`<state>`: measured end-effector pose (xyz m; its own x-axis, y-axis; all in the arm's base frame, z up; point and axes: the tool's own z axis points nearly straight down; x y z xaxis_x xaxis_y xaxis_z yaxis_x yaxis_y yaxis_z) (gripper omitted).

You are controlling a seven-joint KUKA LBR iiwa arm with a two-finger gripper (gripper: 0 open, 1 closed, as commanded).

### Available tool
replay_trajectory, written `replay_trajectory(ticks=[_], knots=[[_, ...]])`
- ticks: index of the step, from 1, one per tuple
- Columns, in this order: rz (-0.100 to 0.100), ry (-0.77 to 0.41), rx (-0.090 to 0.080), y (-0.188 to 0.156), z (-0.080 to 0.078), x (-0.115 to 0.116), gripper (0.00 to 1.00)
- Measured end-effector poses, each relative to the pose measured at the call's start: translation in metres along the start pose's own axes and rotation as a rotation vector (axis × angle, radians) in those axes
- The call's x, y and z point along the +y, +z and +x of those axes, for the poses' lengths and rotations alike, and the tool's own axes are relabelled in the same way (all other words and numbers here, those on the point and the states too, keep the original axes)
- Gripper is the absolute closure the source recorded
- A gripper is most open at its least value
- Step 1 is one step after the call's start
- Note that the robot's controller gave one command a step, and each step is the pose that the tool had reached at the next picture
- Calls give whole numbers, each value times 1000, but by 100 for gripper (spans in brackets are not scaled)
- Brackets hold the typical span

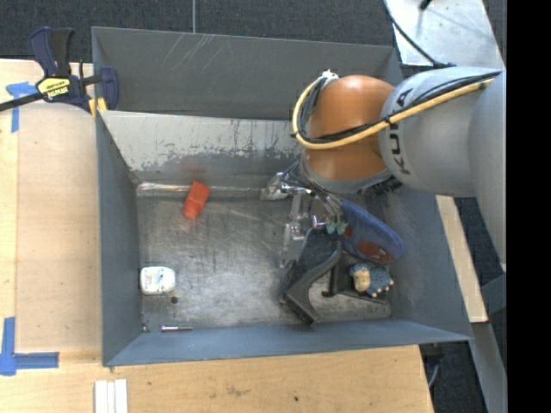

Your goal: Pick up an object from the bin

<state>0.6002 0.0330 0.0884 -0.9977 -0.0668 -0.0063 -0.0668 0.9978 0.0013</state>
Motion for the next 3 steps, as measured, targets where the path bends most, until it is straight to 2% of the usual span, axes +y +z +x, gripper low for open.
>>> replay_trajectory(ticks=[1,2,3], knots=[[1,138,8,-25,65,-68,0],[-4,-102,11,10,69,-87,0],[-5,-100,8,9,68,-86,100]])
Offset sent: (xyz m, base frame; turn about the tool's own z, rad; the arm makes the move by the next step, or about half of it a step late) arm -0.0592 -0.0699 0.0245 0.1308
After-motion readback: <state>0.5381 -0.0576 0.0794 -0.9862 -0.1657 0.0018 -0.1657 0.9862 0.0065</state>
